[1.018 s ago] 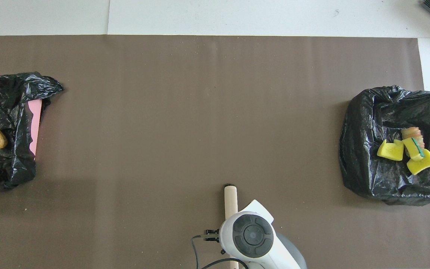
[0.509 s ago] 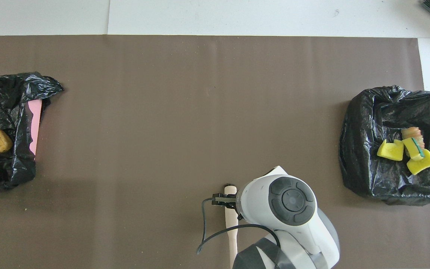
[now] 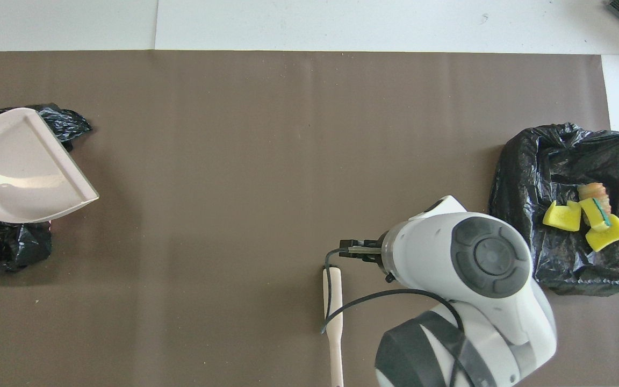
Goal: Sweep and dump trash in bin
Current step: 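Bring the empty dustpan toward the mat center with the left gripper, then lower the dustpan onto the mat center with the left gripper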
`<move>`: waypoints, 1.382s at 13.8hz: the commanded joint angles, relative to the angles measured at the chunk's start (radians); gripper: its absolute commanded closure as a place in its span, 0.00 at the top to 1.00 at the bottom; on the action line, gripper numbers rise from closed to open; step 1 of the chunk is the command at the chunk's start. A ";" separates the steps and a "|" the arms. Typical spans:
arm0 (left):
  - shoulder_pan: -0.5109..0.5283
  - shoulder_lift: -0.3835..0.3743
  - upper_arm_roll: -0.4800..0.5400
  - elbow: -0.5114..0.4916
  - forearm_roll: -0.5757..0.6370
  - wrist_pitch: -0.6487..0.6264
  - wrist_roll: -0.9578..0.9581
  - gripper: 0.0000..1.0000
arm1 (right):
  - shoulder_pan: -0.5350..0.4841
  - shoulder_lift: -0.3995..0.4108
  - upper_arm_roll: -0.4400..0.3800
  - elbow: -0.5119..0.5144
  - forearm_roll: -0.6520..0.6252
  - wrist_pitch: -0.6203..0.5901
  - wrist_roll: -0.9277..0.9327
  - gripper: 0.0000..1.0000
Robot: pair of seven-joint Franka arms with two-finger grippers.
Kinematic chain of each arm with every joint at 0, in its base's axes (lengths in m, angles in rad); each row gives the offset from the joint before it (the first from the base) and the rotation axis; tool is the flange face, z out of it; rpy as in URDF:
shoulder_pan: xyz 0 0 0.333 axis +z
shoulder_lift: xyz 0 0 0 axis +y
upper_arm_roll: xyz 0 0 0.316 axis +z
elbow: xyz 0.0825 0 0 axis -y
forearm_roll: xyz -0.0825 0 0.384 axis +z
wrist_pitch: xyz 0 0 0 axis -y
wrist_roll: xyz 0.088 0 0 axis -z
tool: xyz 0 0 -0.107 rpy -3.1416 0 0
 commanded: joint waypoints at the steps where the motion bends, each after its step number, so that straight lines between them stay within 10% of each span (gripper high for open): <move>1: -0.120 -0.031 0.016 -0.061 -0.082 -0.008 -0.261 0.00 | -0.098 -0.011 0.004 0.074 -0.021 -0.068 -0.095 1.00; 10: -0.525 0.133 0.018 -0.020 -0.345 0.190 -1.105 0.00 | -0.199 0.051 0.004 0.326 -0.160 -0.240 -0.200 1.00; 19: -0.800 0.503 0.027 0.391 -0.340 0.158 -1.475 0.00 | -0.265 0.064 0.001 0.511 -0.148 -0.415 -0.212 1.00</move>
